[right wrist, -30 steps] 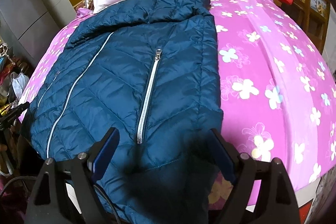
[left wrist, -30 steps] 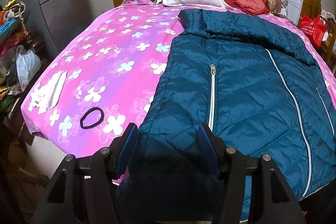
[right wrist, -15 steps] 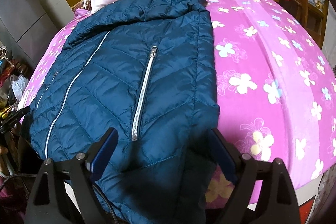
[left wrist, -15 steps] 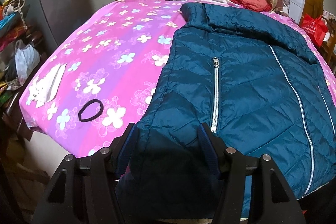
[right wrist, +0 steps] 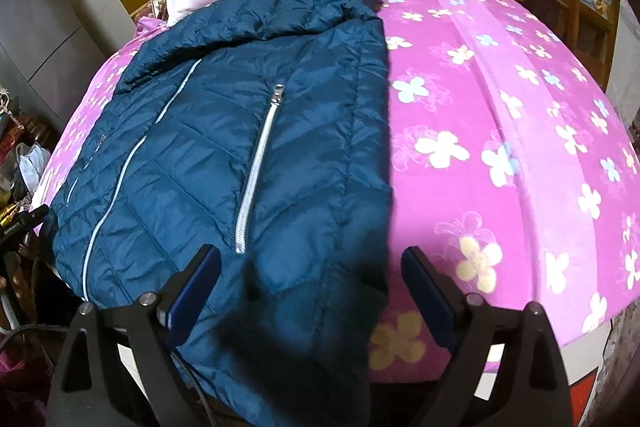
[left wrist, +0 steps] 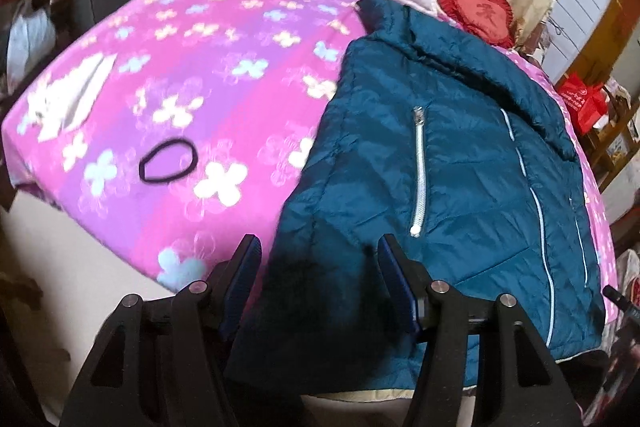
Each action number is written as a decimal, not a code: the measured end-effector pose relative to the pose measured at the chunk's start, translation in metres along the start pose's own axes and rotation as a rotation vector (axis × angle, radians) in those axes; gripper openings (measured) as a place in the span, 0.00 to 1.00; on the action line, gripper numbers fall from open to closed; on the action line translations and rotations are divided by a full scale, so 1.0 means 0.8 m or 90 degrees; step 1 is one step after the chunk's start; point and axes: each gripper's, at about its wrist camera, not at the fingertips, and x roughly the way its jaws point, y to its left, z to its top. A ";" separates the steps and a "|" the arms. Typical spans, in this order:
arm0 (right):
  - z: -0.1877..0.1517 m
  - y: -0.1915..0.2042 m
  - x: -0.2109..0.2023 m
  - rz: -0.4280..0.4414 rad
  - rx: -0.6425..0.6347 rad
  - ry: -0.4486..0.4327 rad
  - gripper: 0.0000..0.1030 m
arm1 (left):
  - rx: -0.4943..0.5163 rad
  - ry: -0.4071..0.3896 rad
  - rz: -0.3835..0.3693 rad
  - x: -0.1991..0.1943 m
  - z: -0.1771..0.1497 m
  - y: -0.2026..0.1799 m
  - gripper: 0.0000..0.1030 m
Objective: Fold large clothes
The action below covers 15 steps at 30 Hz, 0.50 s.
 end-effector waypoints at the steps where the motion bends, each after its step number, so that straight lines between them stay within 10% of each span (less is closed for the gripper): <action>1: -0.002 -0.004 -0.001 0.000 0.004 0.002 0.91 | 0.000 0.004 0.005 0.003 -0.001 0.002 0.39; 15: -0.029 0.006 0.018 0.044 0.001 0.052 0.91 | -0.026 0.014 0.003 0.013 -0.001 0.012 0.39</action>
